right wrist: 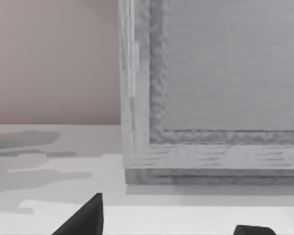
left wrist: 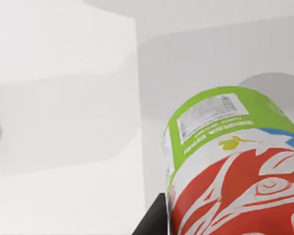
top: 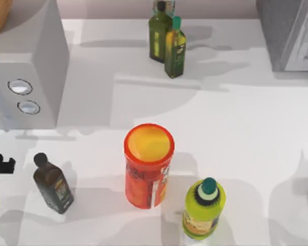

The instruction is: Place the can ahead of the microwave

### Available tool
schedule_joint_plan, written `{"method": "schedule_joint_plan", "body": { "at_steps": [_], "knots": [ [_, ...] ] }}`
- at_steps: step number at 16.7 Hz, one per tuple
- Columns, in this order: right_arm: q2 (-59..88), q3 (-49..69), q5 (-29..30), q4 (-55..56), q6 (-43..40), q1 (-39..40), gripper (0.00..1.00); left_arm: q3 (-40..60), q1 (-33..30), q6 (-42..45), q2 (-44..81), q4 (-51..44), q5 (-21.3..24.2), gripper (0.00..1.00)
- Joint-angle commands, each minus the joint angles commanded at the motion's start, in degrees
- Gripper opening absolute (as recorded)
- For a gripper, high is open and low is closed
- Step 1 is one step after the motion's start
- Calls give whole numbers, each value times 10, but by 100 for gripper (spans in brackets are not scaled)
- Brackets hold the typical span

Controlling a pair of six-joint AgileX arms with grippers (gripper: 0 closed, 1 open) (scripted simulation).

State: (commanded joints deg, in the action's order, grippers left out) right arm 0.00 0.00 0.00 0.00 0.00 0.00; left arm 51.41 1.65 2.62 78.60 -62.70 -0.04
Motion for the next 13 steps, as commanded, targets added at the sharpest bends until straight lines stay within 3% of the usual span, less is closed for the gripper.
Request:
{"method": "schedule_joint_plan", "body": {
  "at_steps": [8,13],
  "knots": [
    [0,0,0,0,0,0,100,0,0,0,0,0,0,98],
    [0,0,0,0,0,0,100,0,0,0,0,0,0,100]
  ]
}}
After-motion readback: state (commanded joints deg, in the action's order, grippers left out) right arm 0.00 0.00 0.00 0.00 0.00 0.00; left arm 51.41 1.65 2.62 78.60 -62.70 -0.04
